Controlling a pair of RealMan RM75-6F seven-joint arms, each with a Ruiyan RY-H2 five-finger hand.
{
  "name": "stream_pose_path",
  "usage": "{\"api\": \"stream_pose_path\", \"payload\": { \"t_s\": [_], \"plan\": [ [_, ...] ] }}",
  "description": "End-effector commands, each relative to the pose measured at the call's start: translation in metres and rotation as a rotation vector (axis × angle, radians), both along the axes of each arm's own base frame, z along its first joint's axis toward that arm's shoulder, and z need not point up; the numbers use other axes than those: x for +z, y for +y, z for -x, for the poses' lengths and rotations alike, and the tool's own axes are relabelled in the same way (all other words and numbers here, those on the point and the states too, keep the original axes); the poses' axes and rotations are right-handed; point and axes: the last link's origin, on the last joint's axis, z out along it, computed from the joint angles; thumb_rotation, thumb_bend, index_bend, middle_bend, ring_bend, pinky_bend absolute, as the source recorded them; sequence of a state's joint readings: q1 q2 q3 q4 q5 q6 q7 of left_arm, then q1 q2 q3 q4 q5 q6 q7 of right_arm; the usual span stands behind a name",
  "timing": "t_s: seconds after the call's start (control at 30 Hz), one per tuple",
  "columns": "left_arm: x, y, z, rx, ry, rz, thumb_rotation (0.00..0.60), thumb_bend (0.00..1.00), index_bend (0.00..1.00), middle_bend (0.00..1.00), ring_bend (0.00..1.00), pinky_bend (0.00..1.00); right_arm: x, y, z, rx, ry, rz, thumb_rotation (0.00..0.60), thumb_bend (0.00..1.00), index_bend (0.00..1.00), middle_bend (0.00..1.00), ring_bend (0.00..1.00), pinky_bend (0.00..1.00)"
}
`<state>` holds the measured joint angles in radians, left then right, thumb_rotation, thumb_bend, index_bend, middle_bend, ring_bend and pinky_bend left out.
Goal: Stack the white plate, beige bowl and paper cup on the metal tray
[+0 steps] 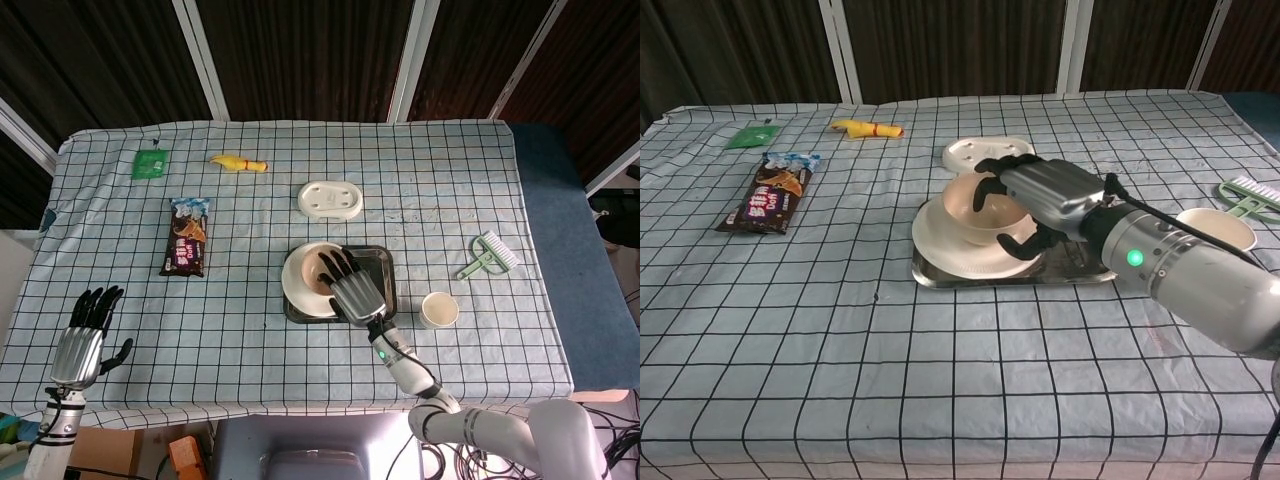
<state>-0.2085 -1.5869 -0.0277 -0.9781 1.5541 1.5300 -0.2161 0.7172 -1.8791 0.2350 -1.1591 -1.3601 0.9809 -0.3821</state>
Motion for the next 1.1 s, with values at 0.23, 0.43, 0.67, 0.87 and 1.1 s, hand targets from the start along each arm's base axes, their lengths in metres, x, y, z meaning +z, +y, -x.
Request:
{"api": "stream_pose_path", "payload": {
  "t_s": [0.23, 0.43, 0.67, 0.87, 1.1],
  "plan": [
    [-0.003, 0.000, -0.002, -0.004, 0.008, 0.010, 0.600, 0.32, 0.00, 0.06, 0.00, 0.00, 0.092, 0.048, 0.050, 0.029, -0.002, 0.050, 0.600, 0.30, 0.25, 0.02, 0.00, 0.00],
    [-0.007, 0.001, -0.006, -0.008, 0.016, 0.012, 0.600, 0.32, 0.00, 0.06, 0.00, 0.00, 0.130, 0.071, 0.091, -0.012, 0.099, 0.045, 0.600, 0.26, 0.24, 0.00, 0.00, 0.00],
    [-0.013, 0.001, -0.009, -0.011, 0.035, 0.025, 0.600, 0.32, 0.00, 0.06, 0.00, 0.00, 0.145, 0.081, 0.133, -0.107, 0.145, 0.050, 0.600, 0.25, 0.25, 0.00, 0.00, 0.00],
    [-0.014, 0.000, -0.011, -0.011, 0.038, 0.021, 0.600, 0.32, 0.00, 0.06, 0.00, 0.00, 0.144, 0.086, 0.149, -0.115, 0.164, 0.049, 0.600, 0.25, 0.28, 0.00, 0.00, 0.00],
    [-0.015, 0.001, -0.010, -0.007, 0.041, 0.025, 0.600, 0.32, 0.00, 0.06, 0.00, 0.00, 0.133, 0.083, 0.158, -0.139, 0.157, 0.026, 0.600, 0.25, 0.38, 0.00, 0.00, 0.00]
  ]
}}
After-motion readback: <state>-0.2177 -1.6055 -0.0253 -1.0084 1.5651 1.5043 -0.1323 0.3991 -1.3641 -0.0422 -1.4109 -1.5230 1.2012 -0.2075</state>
